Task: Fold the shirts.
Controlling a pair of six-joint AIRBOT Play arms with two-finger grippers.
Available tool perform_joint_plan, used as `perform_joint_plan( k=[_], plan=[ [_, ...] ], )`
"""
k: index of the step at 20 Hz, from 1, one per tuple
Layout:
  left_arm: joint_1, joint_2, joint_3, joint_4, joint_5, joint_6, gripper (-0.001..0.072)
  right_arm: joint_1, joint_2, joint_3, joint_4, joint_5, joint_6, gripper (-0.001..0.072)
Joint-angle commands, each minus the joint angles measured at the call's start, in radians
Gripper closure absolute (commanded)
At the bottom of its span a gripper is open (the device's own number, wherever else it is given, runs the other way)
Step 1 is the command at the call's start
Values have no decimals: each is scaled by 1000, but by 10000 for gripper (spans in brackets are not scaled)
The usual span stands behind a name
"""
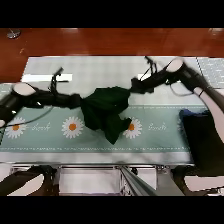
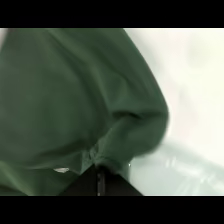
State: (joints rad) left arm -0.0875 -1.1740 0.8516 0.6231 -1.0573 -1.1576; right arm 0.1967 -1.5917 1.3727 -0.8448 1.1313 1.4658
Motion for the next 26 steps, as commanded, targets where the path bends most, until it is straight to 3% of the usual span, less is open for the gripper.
perform_joint_plan(
  k=[1, 3, 5, 8, 12, 16, 20, 26],
  plan=[
    [98, 51, 289, -3, -64, -14, 677, -70, 29, 422, -137, 119, 65, 691],
    [143, 68, 515, -2, -79, -41, 677, -99, 45, 726, -158, 165, 76, 691],
    [172, 77, 726, -2, -109, -68, 677, -104, 121, 872, -160, 155, 64, 691],
    [182, 106, 999, 13, -151, -87, 677, -102, 351, 797, -161, 105, -21, 691],
    [182, 194, 1178, 13, -182, -86, 677, -102, 619, 720, -231, 102, -69, 691],
    [180, 298, 1176, 11, -313, -119, 677, -102, 768, 720, -238, 185, -72, 691],
    [180, 348, 1092, 1, -477, -147, 677, -102, 803, 720, -239, 303, -46, 691],
    [180, 372, 697, 1, -473, -135, 676, -102, 768, 483, -241, 309, -38, 691]
  ],
)
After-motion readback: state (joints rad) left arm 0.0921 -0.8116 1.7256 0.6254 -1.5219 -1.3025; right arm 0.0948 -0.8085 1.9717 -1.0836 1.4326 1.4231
